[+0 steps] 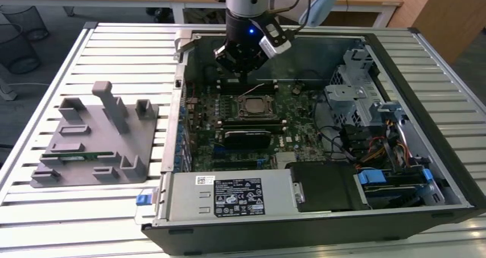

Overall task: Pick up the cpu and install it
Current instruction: 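Install the first cpu locking lever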

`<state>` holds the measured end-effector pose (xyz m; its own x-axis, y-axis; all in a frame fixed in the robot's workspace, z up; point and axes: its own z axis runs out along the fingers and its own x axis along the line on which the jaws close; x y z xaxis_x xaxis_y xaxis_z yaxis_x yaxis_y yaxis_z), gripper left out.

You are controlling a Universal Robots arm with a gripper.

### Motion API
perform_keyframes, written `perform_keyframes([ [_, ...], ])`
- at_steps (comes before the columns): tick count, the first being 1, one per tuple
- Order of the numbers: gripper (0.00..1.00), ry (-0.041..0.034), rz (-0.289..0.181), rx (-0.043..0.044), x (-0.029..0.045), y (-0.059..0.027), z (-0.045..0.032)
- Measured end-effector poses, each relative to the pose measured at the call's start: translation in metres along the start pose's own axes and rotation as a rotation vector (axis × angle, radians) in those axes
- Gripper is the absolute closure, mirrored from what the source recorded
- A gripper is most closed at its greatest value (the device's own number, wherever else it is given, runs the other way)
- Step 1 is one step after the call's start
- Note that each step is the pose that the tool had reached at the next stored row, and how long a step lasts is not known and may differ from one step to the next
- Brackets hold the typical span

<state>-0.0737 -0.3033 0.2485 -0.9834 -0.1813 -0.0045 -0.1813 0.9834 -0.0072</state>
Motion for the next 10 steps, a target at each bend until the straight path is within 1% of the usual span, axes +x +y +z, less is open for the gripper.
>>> perform_keyframes([
  [6,0.89,0.0000,0.001,0.0001,0.0000,0.0000,0.0000],
  [8,0.89,-0.0005,0.021,-0.0001,-0.0001,0.0000,0.0006],
  [10,0.89,-0.0003,0.055,0.0004,-0.0001,0.0000,0.0011],
])
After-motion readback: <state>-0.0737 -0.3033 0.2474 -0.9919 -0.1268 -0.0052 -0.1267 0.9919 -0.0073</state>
